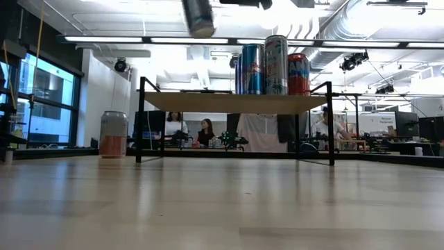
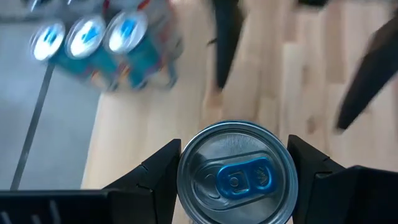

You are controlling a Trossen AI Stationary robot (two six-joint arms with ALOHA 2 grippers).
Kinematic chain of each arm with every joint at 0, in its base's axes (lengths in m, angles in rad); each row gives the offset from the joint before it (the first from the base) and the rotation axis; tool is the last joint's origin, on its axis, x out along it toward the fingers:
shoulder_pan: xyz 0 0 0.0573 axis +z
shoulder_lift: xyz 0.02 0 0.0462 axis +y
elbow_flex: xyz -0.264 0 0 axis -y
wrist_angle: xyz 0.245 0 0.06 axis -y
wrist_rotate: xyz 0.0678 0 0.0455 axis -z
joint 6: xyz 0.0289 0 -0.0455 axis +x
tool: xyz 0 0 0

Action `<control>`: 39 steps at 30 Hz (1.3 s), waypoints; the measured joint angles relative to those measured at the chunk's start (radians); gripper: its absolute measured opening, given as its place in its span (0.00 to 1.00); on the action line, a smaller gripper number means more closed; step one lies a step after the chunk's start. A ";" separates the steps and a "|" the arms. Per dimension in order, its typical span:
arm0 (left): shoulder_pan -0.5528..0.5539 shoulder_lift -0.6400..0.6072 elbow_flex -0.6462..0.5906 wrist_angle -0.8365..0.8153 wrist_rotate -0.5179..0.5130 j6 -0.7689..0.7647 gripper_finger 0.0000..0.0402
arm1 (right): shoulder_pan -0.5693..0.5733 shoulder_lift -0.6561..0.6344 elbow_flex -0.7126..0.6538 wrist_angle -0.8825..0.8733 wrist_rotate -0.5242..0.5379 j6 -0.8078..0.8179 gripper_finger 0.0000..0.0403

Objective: Place canned beverage on shelf
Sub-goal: Put the blue soda can on the shelf aligned with the blue soda can

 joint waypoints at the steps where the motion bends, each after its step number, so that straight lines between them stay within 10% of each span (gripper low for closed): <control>1: -0.007 -0.001 0.000 0.024 0.009 0.013 0.42 | 0.000 0.005 0.000 0.010 0.000 0.011 0.95; 15: -0.053 -0.005 0.000 0.096 0.037 0.076 0.42 | -0.003 0.036 0.000 0.044 -0.024 -0.028 0.93; 27: -0.052 -0.005 0.000 0.097 0.033 0.058 0.53 | -0.003 0.037 0.000 0.050 -0.018 -0.017 0.50; 39: -0.045 -0.031 0.006 -0.032 0.026 -0.026 0.61 | -0.003 0.018 0.000 -0.121 0.027 -0.044 0.50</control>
